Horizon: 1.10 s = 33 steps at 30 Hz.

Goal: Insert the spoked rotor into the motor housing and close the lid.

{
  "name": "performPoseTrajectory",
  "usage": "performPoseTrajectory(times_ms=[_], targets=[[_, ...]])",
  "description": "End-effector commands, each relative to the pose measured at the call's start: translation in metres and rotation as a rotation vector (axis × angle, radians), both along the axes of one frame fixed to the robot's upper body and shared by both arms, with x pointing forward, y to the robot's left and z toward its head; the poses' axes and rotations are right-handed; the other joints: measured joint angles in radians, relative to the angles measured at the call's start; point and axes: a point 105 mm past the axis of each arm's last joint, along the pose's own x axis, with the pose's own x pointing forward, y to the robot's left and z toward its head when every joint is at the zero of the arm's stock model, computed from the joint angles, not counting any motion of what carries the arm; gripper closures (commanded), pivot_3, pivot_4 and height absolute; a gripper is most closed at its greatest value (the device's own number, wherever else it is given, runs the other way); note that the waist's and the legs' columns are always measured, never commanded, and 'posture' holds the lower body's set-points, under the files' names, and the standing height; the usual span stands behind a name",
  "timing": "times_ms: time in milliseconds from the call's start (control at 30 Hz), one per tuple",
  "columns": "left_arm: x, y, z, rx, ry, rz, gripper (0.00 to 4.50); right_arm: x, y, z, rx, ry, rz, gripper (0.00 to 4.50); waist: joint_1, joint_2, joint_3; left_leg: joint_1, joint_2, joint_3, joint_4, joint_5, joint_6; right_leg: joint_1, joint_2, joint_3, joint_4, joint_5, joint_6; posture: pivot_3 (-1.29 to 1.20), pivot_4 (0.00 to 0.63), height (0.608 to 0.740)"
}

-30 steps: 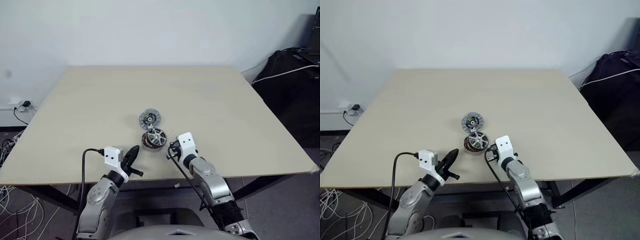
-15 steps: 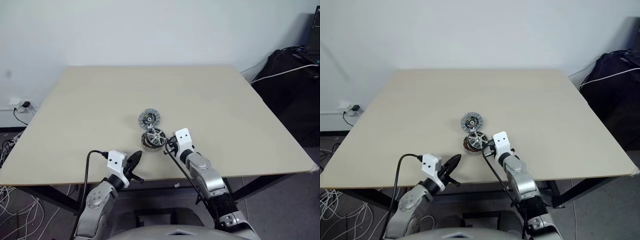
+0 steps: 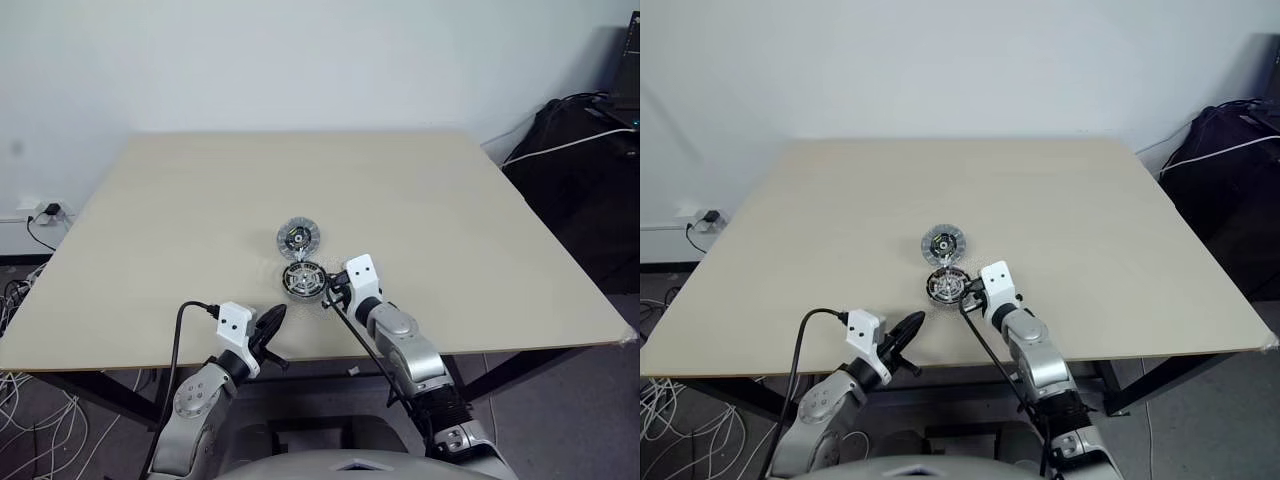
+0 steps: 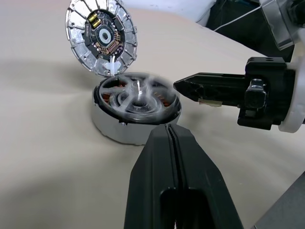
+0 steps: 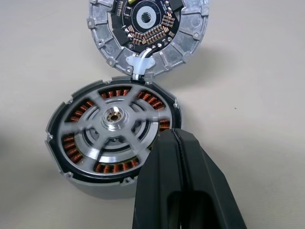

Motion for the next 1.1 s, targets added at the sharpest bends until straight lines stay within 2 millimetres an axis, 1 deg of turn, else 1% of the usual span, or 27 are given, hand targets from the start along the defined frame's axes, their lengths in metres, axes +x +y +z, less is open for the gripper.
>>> performPoseTrajectory(times_ms=[33, 167, 200, 300, 367, 467, 567, 633, 733, 900, 1033, 1100], targets=[[0.005, -0.002, 0.015, -0.003, -0.047, -0.004, 4.45, 0.003, 0.004, 0.014, 0.025, -0.056, 0.01, 4.5, 0.0, 0.0, 0.0, 0.0, 0.0, 0.0, 0.0, 0.0, 0.0, 0.0, 0.0, 0.0, 0.0, 0.0, 0.0, 0.0, 0.0, 0.74], [0.006, -0.002, 0.016, -0.004, -0.046, -0.003, 4.45, 0.004, 0.004, 0.017, 0.022, -0.078, 0.002, 4.5, 0.0, 0.0, 0.0, 0.0, 0.0, 0.0, 0.0, 0.0, 0.0, 0.0, 0.0, 0.0, 0.0, 0.0, 0.0, 0.0, 0.0, 0.74], [0.006, -0.001, 0.017, -0.003, -0.05, -0.001, 4.45, 0.004, 0.005, 0.022, 0.037, -0.099, 0.003, 4.5, 0.0, 0.0, 0.0, 0.0, 0.0, 0.0, 0.0, 0.0, 0.0, 0.0, 0.0, 0.0, 0.0, 0.0, 0.0, 0.0, 0.0, 0.74], [0.007, 0.002, 0.019, 0.006, -0.075, 0.036, 4.45, -0.001, 0.017, 0.038, 0.118, -0.164, 0.069, 4.5, 0.0, 0.0, 0.0, 0.0, 0.0, 0.0, 0.0, 0.0, 0.0, 0.0, 0.0, 0.0, 0.0, 0.0, 0.0, 0.0, 0.0, 0.74], [0.007, 0.004, 0.018, 0.011, -0.076, 0.044, 4.45, -0.007, 0.027, 0.041, 0.131, -0.169, 0.139, 4.5, -0.001, 0.0, 0.0, 0.0, 0.0, 0.0, 0.0, 0.0, 0.0, 0.0, 0.0, 0.0, 0.0, 0.0, 0.0, 0.0, 0.0, 0.74], [0.005, 0.004, 0.016, 0.02, -0.07, 0.045, 4.45, -0.012, 0.037, 0.038, 0.114, -0.154, 0.196, 4.5, -0.001, 0.001, 0.0, 0.0, 0.0, 0.0, 0.0, 0.0, 0.0, 0.0, 0.0, 0.0, 0.0, 0.0, 0.0, 0.0, 0.0, 0.74], [0.004, 0.004, 0.014, 0.022, -0.064, 0.048, 4.45, -0.009, 0.047, 0.03, 0.05, -0.118, 0.221, 4.5, 0.0, 0.001, 0.0, 0.0, 0.0, 0.0, 0.0, 0.0, 0.0, 0.0, 0.0, 0.0, 0.0, 0.0, 0.0, 0.0, 0.0, 0.74], [0.004, 0.003, 0.013, 0.022, -0.062, 0.048, 4.45, -0.003, 0.051, 0.029, 0.028, -0.115, 0.223, 4.5, 0.0, 0.001, 0.0, 0.0, 0.0, 0.0, 0.0, 0.0, 0.0, 0.0, 0.0, 0.0, 0.001, 0.0, 0.0, 0.0, 0.0, 0.74], [0.004, 0.003, 0.012, 0.023, -0.059, 0.048, 4.45, 0.009, 0.058, 0.035, 0.019, -0.132, 0.222, 4.5, -0.001, 0.001, 0.001, 0.001, 0.0, 0.0, 0.0, 0.001, -0.001, 0.0, 0.0, 0.0, 0.001, 0.0, 0.0, 0.0, 0.0, 0.74], [0.003, 0.004, 0.011, 0.019, -0.055, 0.055, 4.45, 0.023, 0.063, 0.038, 0.002, -0.142, 0.216, 4.5, -0.001, 0.001, 0.001, 0.0, 0.0, 0.0, 0.0, 0.001, -0.001, 0.0, 0.0, 0.0, 0.001, 0.0, 0.0, 0.0, 0.0, 0.74], [0.003, 0.004, 0.01, 0.017, -0.053, 0.061, 4.45, 0.027, 0.062, 0.026, -0.026, -0.096, 0.2, 4.5, -0.001, 0.001, 0.001, 0.0, 0.0, 0.0, 0.0, 0.001, -0.001, 0.0, 0.0, 0.0, 0.001, 0.0, 0.0, 0.0, 0.0, 0.74], [0.002, 0.004, 0.01, 0.016, -0.052, 0.064, 4.45, 0.026, 0.059, 0.016, -0.049, -0.063, 0.192, 4.5, -0.001, 0.001, 0.001, 0.0, 0.0, 0.0, 0.0, 0.001, -0.001, 0.0, 0.0, 0.0, 0.001, 0.0, 0.0, 0.0, 0.0, 0.74]])
